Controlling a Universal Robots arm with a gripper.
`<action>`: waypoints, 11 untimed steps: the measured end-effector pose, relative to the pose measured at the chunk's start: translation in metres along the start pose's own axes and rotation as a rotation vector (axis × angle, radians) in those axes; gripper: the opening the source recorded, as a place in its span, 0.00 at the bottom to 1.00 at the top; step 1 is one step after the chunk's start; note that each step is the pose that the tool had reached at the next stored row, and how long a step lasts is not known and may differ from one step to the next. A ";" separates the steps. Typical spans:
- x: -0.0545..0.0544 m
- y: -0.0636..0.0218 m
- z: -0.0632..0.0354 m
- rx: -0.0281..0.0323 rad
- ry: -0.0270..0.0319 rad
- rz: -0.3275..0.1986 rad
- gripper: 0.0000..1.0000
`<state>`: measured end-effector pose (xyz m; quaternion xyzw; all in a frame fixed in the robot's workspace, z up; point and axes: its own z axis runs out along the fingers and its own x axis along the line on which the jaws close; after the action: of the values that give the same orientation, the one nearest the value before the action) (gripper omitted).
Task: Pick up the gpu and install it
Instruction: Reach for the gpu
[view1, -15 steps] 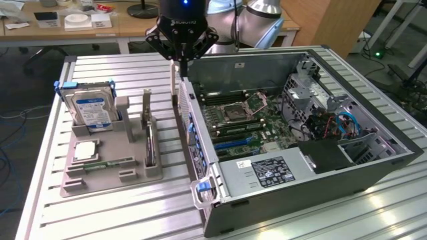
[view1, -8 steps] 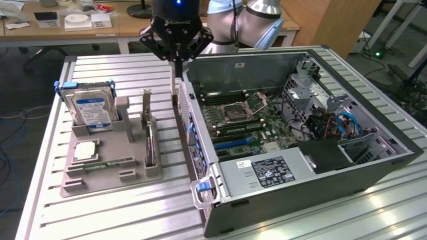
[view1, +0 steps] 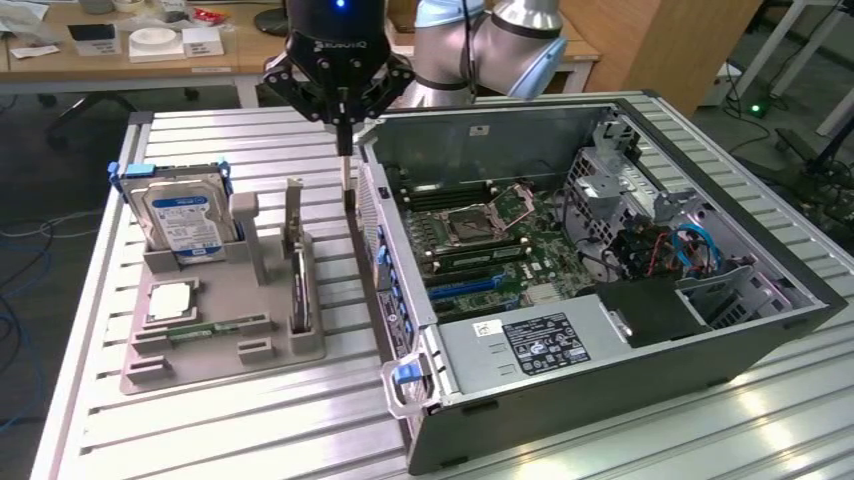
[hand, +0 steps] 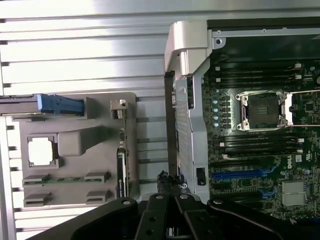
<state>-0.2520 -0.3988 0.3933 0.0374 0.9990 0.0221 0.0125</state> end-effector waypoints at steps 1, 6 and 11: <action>0.002 -0.0001 0.0000 0.0000 0.0000 0.000 0.11; 0.011 -0.0008 -0.0003 -0.0001 0.0000 0.000 0.11; 0.021 -0.0015 -0.0005 0.0000 0.0000 0.000 0.11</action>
<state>-0.2726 -0.3989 0.3933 0.0374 0.9990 0.0221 0.0125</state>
